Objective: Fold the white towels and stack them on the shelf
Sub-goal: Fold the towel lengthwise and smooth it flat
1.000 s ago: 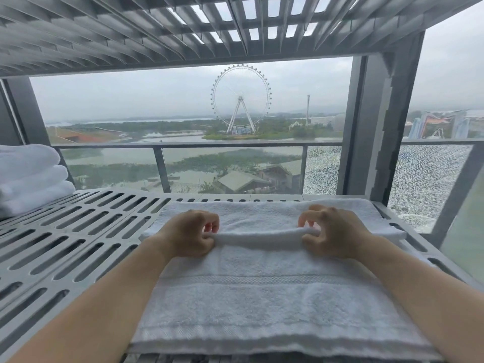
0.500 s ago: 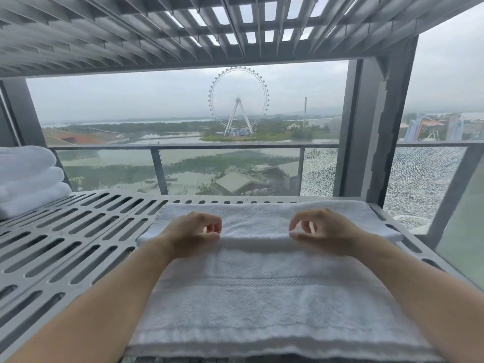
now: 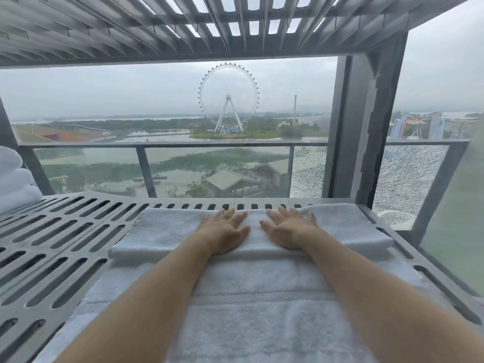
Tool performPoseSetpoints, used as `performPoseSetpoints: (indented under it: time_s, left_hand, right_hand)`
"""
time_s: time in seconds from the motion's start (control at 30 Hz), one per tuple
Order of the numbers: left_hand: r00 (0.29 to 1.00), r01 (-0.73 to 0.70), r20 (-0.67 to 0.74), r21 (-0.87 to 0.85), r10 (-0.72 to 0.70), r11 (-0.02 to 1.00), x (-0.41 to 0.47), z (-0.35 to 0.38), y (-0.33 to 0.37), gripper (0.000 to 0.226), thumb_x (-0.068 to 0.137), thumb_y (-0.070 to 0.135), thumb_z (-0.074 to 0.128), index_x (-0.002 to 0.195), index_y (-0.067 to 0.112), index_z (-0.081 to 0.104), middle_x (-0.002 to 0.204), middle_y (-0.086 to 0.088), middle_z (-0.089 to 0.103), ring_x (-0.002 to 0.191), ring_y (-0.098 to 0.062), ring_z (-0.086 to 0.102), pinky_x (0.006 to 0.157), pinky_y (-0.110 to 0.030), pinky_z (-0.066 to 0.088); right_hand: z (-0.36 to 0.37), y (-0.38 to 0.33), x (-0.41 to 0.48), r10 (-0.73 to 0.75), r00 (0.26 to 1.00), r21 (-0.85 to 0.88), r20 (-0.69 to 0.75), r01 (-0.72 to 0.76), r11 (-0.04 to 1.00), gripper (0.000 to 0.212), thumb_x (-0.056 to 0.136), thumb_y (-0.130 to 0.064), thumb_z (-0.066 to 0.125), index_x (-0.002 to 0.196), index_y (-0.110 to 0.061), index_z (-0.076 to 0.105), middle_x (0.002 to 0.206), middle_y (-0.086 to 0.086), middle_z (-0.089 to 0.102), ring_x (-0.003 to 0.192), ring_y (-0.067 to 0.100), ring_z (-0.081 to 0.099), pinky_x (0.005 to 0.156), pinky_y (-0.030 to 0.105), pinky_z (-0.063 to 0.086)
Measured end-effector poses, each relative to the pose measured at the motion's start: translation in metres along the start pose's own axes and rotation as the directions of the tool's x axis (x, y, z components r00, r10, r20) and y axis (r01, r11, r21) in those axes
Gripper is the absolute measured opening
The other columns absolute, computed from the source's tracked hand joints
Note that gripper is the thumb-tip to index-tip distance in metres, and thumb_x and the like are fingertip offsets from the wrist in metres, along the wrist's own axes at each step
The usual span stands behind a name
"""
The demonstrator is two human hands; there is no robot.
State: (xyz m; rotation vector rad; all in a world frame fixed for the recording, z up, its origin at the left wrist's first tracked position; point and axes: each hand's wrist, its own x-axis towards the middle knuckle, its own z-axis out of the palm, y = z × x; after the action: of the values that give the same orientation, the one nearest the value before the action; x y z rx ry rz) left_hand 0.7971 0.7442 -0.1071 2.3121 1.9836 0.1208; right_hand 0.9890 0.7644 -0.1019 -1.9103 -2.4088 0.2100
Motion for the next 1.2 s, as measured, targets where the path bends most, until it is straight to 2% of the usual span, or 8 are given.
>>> performPoseSetpoints:
  time_s: [0.13, 0.23, 0.37, 0.47, 0.67, 0.77, 0.93, 1.2]
  left_hand:
    - [1.000, -0.009, -0.005, -0.003, 0.009, 1.000, -0.003, -0.001, 0.005, 0.057, 0.092, 0.059, 0.015, 0.145, 0.042, 0.003, 0.157, 0.006, -0.004, 0.144, -0.014, -0.005, 0.115, -0.046, -0.005]
    - [0.999, -0.036, 0.007, 0.039, 0.036, 0.999, -0.007, -0.006, 0.007, 0.056, 0.095, 0.053, 0.016, 0.147, 0.036, 0.003, 0.157, 0.007, -0.005, 0.143, -0.012, -0.006, 0.114, -0.047, -0.006]
    - [0.979, -0.205, -0.012, 0.008, 0.205, 0.979, 0.003, -0.014, 0.046, 0.050, 0.100, 0.033, 0.022, 0.148, 0.023, 0.012, 0.157, 0.006, 0.005, 0.143, -0.010, 0.000, 0.116, -0.046, -0.002]
    - [0.956, -0.292, -0.043, -0.149, 0.289, 0.945, 0.010, -0.009, 0.089, 0.049, 0.100, 0.030, 0.026, 0.148, 0.024, 0.018, 0.157, 0.004, 0.011, 0.143, -0.010, 0.005, 0.117, -0.046, 0.003]
    - [0.980, -0.198, 0.032, -0.029, 0.198, 0.980, 0.020, 0.001, 0.097, 0.055, 0.097, 0.039, 0.022, 0.148, 0.024, 0.010, 0.157, 0.005, 0.005, 0.144, -0.013, 0.004, 0.115, -0.044, 0.000]
    - [0.986, -0.166, 0.018, -0.061, 0.168, 0.984, 0.029, -0.003, 0.105, 0.054, 0.095, 0.039, 0.026, 0.147, 0.024, 0.019, 0.157, 0.003, 0.011, 0.143, -0.017, 0.010, 0.115, -0.049, 0.008]
    - [0.988, -0.155, 0.021, -0.015, 0.156, 0.988, 0.029, 0.008, 0.099, 0.057, 0.095, 0.051, 0.014, 0.147, 0.032, 0.003, 0.157, 0.010, -0.002, 0.144, -0.012, -0.002, 0.113, -0.049, -0.005]
    - [0.982, -0.188, 0.023, 0.054, 0.187, 0.981, 0.024, 0.000, 0.101, 0.059, 0.096, 0.049, 0.020, 0.148, 0.029, 0.001, 0.157, 0.010, -0.004, 0.143, -0.011, -0.005, 0.113, -0.049, -0.003]
  right_hand:
    - [-0.001, -0.005, -0.004, 0.072, 0.997, -0.018, 0.019, -0.072, 0.997, 0.072, 0.082, -0.073, 0.008, 0.145, -0.038, -0.001, 0.156, 0.000, -0.013, 0.142, 0.025, -0.016, 0.104, 0.060, -0.018]
    - [-0.004, -0.001, -0.009, -0.087, 0.996, 0.030, -0.007, 0.087, 0.996, 0.064, 0.090, -0.061, 0.017, 0.146, -0.033, 0.006, 0.157, -0.002, -0.008, 0.143, 0.023, -0.011, 0.109, 0.056, -0.011]
    - [-0.014, 0.015, -0.014, -0.185, 0.970, 0.171, -0.155, 0.211, 0.963, 0.048, 0.095, -0.028, 0.033, 0.141, -0.011, 0.032, 0.154, 0.008, 0.019, 0.142, 0.022, 0.016, 0.113, 0.036, 0.012]
    - [-0.015, 0.032, -0.018, -0.144, 0.972, 0.153, -0.186, 0.174, 0.973, 0.042, 0.093, -0.029, 0.032, 0.132, -0.015, 0.043, 0.143, 0.008, 0.038, 0.132, 0.025, 0.033, 0.109, 0.038, 0.026]
    - [-0.015, 0.055, -0.023, 0.222, 0.972, -0.033, -0.074, -0.225, 0.974, 0.068, 0.085, -0.066, 0.013, 0.146, -0.036, 0.007, 0.157, -0.001, 0.000, 0.144, 0.023, -0.001, 0.109, 0.058, 0.000]
    - [-0.015, 0.055, -0.023, 0.110, 0.993, 0.008, -0.052, -0.110, 0.994, 0.065, 0.088, -0.060, 0.013, 0.147, -0.032, 0.005, 0.158, -0.001, -0.003, 0.144, 0.022, -0.003, 0.110, 0.058, -0.003]
    - [-0.011, 0.060, -0.023, 0.239, 0.969, -0.004, -0.055, -0.240, 0.971, 0.069, 0.086, -0.064, 0.013, 0.146, -0.032, -0.001, 0.157, 0.001, -0.008, 0.144, 0.020, -0.006, 0.110, 0.055, -0.008]
    - [-0.013, 0.075, -0.027, 0.180, 0.974, 0.116, -0.136, -0.165, 0.979, 0.060, 0.092, -0.043, 0.018, 0.148, -0.021, 0.011, 0.157, 0.005, 0.002, 0.144, 0.021, 0.001, 0.114, 0.048, 0.000]
